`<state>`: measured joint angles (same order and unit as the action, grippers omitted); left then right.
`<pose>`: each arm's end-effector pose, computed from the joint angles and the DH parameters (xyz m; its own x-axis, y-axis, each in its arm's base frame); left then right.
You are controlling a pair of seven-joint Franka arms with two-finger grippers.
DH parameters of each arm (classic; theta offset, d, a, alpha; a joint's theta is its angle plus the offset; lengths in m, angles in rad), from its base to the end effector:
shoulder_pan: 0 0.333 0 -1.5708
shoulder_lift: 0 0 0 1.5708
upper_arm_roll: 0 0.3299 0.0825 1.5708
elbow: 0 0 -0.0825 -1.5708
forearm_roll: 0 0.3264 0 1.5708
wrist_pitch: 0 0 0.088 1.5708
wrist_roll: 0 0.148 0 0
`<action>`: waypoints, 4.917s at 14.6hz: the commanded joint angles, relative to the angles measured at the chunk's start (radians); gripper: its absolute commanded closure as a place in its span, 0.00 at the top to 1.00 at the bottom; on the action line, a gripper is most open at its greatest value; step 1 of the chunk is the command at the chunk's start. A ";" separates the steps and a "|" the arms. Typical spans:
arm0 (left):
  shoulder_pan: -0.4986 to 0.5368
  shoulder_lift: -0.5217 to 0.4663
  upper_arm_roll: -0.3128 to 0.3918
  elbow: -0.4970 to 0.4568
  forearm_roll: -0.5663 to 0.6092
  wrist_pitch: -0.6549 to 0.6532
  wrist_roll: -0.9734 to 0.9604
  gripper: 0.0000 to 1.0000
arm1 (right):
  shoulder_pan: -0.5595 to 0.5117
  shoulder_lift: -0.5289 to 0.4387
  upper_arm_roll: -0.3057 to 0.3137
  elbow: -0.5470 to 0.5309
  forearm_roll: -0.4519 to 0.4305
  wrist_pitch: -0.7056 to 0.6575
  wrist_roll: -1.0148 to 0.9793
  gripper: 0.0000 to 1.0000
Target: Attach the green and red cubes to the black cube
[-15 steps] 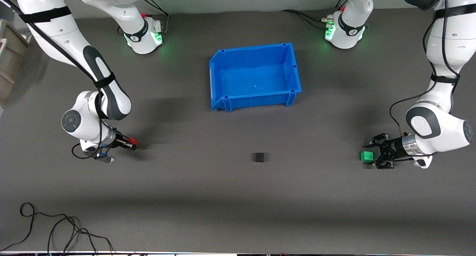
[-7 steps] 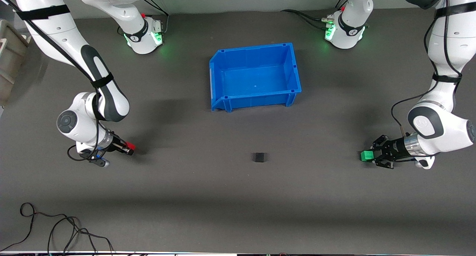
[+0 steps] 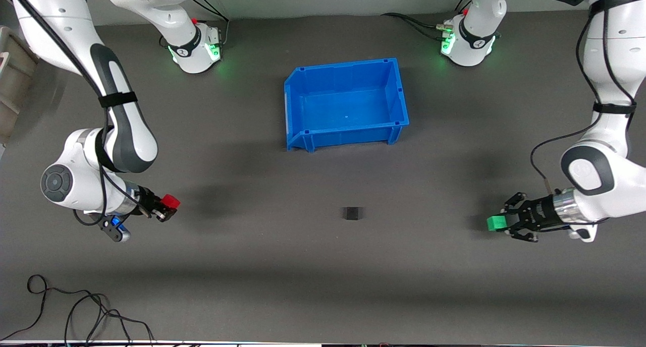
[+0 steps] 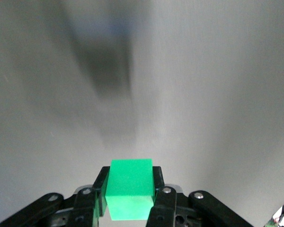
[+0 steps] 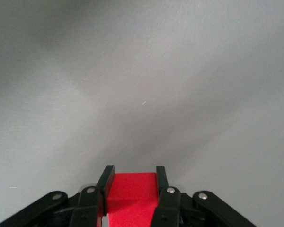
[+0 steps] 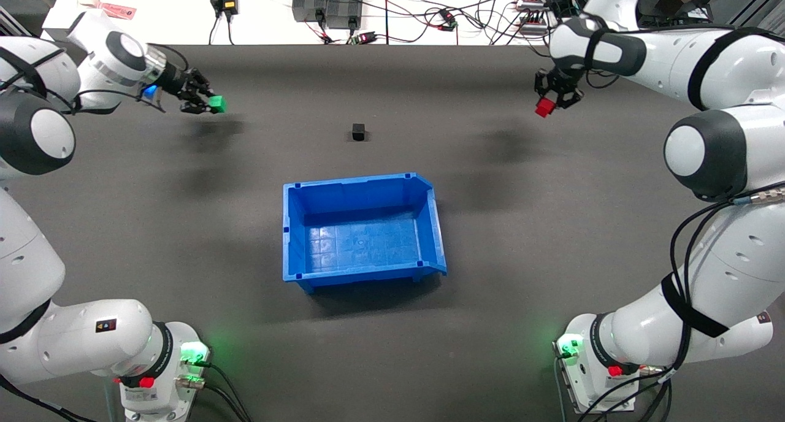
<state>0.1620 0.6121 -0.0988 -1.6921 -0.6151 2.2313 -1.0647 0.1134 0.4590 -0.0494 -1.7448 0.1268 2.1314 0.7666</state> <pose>0.6409 0.0112 0.2566 0.0403 0.8651 -0.5000 0.9969 -0.0013 0.0781 0.6074 0.0516 0.3122 0.7142 -0.6914 -0.1088 -0.6961 -0.7179 -0.0066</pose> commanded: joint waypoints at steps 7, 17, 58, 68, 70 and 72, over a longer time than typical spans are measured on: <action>-0.272 0.021 -0.004 0.014 -0.012 0.115 -0.172 0.20 | 0.238 0.268 -0.003 0.362 0.017 -0.024 0.832 0.00; -0.510 0.147 -0.004 0.037 -0.094 0.381 -0.362 0.20 | 0.463 0.556 -0.003 0.702 0.010 -0.010 1.282 0.00; -0.326 -0.033 0.028 0.032 0.104 -0.013 -0.180 1.00 | 0.477 0.540 -0.004 0.740 -0.042 0.144 1.257 0.99; -0.022 -0.308 0.050 0.042 0.383 -0.466 0.501 1.00 | 0.200 0.014 -0.016 0.592 0.045 -0.573 0.285 0.99; -0.019 -0.345 0.050 0.045 0.440 -0.498 0.592 1.00 | 0.148 -0.089 -0.033 0.504 0.044 -0.637 0.103 0.99; -0.021 -0.377 0.050 0.058 0.489 -0.551 0.682 1.00 | 0.138 -0.179 -0.099 0.428 0.042 -0.680 -0.106 0.99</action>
<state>0.1483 0.2823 -0.0455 -1.6257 -0.1765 1.7224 -0.4673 0.2550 0.4100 -0.0956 -1.1553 0.1575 1.4587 0.8458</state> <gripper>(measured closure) 0.000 0.000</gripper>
